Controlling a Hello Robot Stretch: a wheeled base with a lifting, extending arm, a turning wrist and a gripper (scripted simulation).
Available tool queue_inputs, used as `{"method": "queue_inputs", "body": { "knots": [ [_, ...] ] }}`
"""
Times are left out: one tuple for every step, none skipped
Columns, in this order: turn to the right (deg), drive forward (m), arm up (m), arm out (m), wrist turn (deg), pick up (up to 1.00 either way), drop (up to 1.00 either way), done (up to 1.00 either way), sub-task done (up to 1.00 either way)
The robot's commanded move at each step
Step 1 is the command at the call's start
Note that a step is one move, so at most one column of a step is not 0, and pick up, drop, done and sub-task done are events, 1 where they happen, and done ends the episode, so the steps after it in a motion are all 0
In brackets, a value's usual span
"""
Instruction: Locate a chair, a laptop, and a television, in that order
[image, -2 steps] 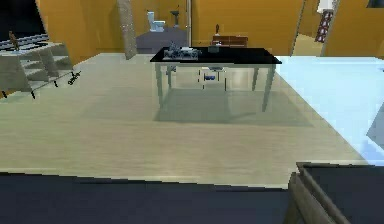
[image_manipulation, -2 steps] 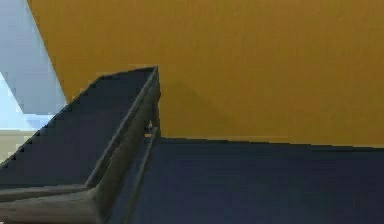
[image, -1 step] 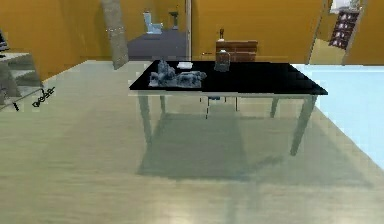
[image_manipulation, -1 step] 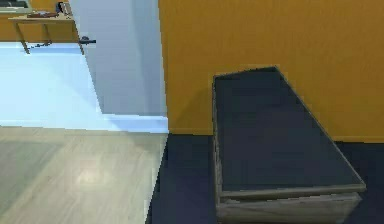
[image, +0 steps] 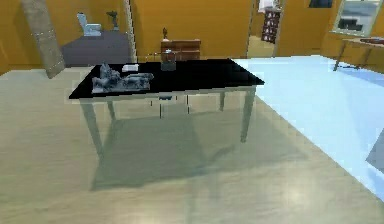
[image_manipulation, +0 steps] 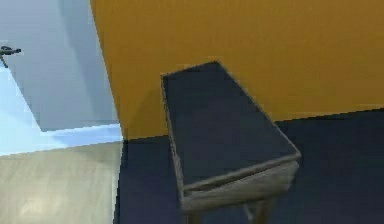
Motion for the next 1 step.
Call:
{"method": "queue_inputs", "body": {
  "knots": [
    [0.0, 0.15, 0.00, 0.00, 0.0, 0.00, 0.00, 0.00, 0.00]
  ]
}}
